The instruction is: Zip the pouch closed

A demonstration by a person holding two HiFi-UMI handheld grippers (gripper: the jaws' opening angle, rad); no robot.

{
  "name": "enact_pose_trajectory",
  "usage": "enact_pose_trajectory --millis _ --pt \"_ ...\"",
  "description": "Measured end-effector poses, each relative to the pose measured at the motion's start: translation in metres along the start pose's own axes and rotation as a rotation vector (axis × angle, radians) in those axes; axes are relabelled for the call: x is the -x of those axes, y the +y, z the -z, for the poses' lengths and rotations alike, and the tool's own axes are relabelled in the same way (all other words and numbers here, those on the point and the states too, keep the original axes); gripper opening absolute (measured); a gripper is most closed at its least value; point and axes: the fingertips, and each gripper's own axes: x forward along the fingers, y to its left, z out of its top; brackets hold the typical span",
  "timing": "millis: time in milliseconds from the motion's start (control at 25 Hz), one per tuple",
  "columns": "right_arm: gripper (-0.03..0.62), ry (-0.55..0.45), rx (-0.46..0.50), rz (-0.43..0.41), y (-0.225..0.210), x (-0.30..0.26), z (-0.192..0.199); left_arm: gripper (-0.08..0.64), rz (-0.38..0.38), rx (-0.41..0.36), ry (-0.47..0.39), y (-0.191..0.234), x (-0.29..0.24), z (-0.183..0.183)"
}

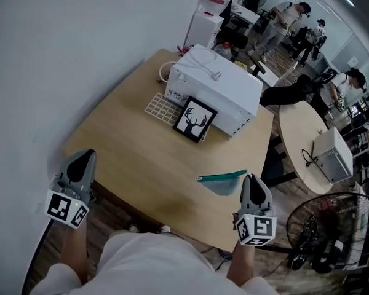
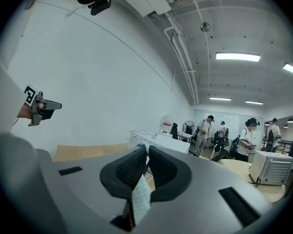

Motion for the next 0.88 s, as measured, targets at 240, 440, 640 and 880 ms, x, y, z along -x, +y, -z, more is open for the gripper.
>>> enact_pose_trajectory --millis 240,440,640,880 --pt "0.020 -0.010 -0.011 -0.008 0.0025 -0.0006 -0.0044 0.015 -0.004 0.008 0.011 0.0003 -0.0007 0.0039" --pt "0.020 -0.020 -0.022 -0.014 0.0039 -0.0025 -0.0052 0.015 -0.010 0.002 0.001 -0.0013 0.0005 0.0010" --pt "0.017 -0.037 -0.030 -0.010 0.0025 -0.0035 -0.0064 0.015 -0.012 0.000 0.003 -0.0034 0.0018 -0.0006" --pt "0.015 -0.049 -0.043 -0.013 0.0020 -0.0032 -0.0072 0.015 -0.013 0.000 0.002 -0.0074 0.0008 -0.0029"
